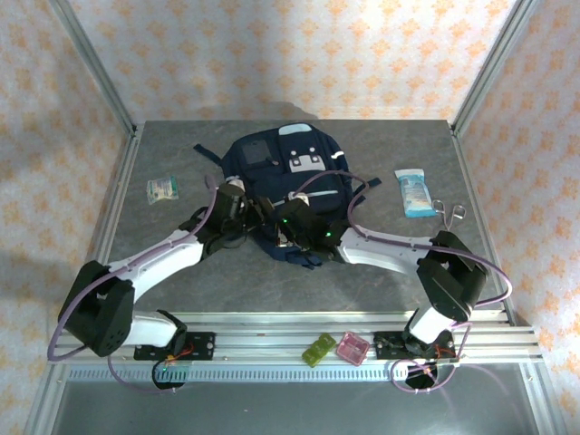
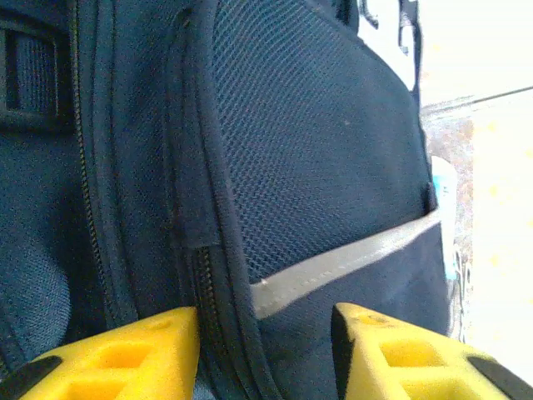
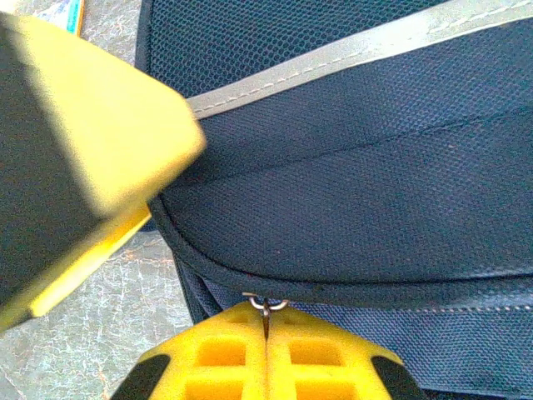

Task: Pack the student bag

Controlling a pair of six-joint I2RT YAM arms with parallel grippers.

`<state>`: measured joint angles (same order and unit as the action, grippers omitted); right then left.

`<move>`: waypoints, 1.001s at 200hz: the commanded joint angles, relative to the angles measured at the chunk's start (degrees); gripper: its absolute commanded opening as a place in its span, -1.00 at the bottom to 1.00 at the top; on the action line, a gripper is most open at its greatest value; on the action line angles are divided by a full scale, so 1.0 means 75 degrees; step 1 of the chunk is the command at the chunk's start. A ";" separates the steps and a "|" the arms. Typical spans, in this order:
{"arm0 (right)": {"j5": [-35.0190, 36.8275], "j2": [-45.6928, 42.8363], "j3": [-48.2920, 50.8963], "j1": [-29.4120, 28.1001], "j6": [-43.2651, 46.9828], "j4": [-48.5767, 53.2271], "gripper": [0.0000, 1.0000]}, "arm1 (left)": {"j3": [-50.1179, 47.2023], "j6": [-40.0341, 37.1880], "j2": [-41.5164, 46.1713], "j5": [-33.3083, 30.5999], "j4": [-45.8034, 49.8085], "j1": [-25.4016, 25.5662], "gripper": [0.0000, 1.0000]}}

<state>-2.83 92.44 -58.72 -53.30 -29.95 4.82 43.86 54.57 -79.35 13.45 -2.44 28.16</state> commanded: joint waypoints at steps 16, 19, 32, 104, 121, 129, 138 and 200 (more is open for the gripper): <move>-0.0083 0.0040 -0.0187 0.0001 0.0029 -0.0307 -1.00 | 0.0374 -0.0020 -0.0535 -0.0457 -0.0304 0.0056 -0.71; -0.0074 0.0038 -0.0187 -0.0004 0.0038 -0.0278 -1.00 | 0.0394 -0.0030 -0.0555 -0.0484 -0.0282 0.0051 -0.78; 0.0004 0.0027 -0.0169 0.0001 0.0098 -0.0094 -1.00 | 0.0426 -0.0074 -0.0599 -0.0598 -0.0192 0.0002 -1.00; 0.0465 -0.1078 0.1114 0.0864 0.0377 0.0539 -1.00 | 0.0457 -0.0431 -0.0342 -0.0516 0.0151 -0.0529 -1.00; 0.0528 -0.1464 0.1475 0.1236 0.0442 0.0627 -1.00 | 0.0463 -0.0522 -0.0314 -0.0481 0.0203 -0.0634 -1.00; 0.0574 -0.1625 0.1642 0.1417 0.0488 0.0678 -1.00 | 0.0487 -0.0553 -0.0298 -0.0480 0.0241 -0.0670 -1.00; 0.0661 -0.1805 0.1809 0.1603 0.0541 0.0704 -1.00 | 0.0511 -0.0593 -0.0290 -0.0502 0.0288 -0.0712 -1.00; 0.0266 -0.2485 0.2343 0.1853 0.0408 0.0620 -1.00 | 0.1201 -0.1025 -0.0699 -0.0579 0.0522 -0.1030 -1.00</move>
<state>-1.08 75.29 -42.39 -38.65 -26.30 7.03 47.72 49.76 -83.09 14.72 1.98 22.33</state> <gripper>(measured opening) 0.040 0.048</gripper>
